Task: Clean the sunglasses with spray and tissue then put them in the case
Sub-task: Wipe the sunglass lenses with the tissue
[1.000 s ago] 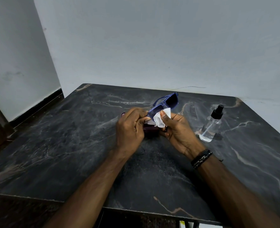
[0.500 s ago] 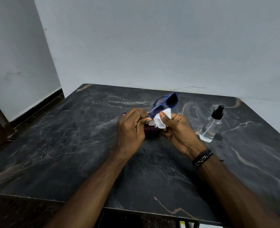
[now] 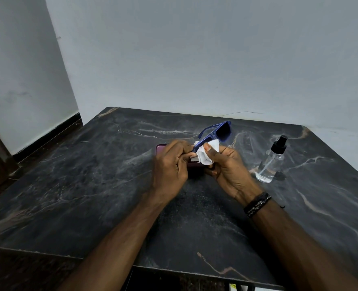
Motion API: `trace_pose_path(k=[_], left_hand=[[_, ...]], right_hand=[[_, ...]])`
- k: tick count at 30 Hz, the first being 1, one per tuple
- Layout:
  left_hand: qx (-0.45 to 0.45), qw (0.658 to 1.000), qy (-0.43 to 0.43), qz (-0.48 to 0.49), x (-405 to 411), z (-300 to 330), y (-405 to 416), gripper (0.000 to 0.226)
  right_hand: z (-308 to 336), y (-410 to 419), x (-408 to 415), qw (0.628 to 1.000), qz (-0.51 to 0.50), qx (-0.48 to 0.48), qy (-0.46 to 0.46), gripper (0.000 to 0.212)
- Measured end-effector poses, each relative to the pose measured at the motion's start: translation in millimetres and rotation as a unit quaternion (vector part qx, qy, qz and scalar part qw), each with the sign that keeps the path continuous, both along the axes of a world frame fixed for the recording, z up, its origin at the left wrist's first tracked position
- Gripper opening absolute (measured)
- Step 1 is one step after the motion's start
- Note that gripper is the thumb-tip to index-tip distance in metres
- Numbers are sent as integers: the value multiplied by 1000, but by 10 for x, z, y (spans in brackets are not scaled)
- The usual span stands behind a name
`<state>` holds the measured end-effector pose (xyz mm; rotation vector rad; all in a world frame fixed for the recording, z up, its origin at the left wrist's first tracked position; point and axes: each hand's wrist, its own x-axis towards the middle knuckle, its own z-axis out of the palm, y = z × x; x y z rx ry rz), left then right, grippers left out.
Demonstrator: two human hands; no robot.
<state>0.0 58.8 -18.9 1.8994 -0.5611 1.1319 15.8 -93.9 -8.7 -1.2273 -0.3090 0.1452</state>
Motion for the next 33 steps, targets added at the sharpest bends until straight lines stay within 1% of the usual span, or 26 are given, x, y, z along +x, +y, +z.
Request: trace_pose_path(k=[3,6,10,15,17,20,24,27,30,33], left_hand=[[-4,1000,-7,8,9,-14,14,18],[2,1000,-12,17,18,-27,17,18],[34,999,-5,-2,4,-53,-10,18],[23,1000,-1,-16,19,-58,-28,9],[16,1000,-2,-10,7,-48,-34,9],[-9,1000,-7,2,-11,-48,-29,10],[-26,1000,-11,3,-8,-57,-7,4],[-13,1000,-7,4,-13,-60,-10,10],[17,1000,6,1,25,-108,-8,9],[12,999,39,-33,73,-156,8,14]], right_hand=[[-7,23,-20,1000,0,15,3,19],[-17,14,-22,1000,5,13,1,19],[-19,18,-40,1000,-6,4,11,31],[-6,30,-9,999,-35,9,9,39],[15,12,-3,999,-36,10,10,35],[32,0,-13,999,-25,19,13,22],[37,1,-34,1000,-9,21,19,21],[10,-14,-26,1000,7,4,16,23],[-21,-18,-6,1000,6,-11,9,27],[-17,-2,-12,1000,-3,-12,5,24]])
